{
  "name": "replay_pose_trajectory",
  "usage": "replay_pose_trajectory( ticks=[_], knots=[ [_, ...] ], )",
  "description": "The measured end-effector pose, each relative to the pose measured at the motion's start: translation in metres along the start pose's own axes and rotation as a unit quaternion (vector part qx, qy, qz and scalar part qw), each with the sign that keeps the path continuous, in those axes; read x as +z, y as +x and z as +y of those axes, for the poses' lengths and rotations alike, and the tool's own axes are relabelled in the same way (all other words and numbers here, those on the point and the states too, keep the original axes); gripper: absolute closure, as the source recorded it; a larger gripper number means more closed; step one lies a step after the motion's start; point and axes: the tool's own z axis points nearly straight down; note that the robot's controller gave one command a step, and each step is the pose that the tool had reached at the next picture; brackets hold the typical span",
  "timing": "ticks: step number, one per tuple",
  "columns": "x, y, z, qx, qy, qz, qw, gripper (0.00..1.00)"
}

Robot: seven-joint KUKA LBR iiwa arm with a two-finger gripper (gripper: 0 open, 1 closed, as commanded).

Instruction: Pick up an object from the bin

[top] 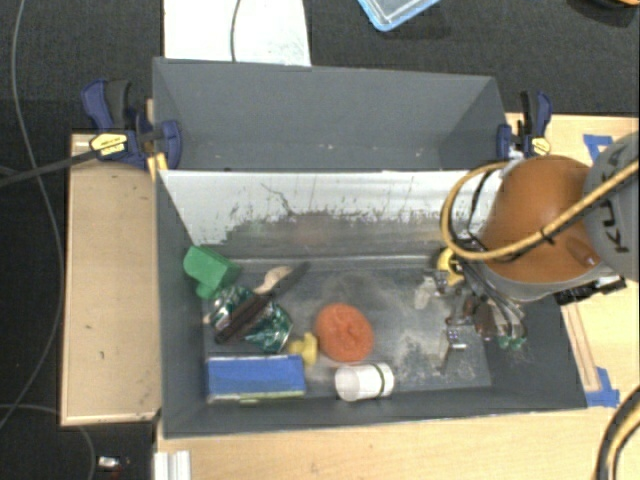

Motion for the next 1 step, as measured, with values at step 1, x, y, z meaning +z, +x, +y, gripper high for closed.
replay_pose_trajectory(
  ticks=[1],
  knots=[
    [-0.004,-0.0019,0.0001,-0.001,0.0,-0.0041,1.0,0.0]
  ],
)
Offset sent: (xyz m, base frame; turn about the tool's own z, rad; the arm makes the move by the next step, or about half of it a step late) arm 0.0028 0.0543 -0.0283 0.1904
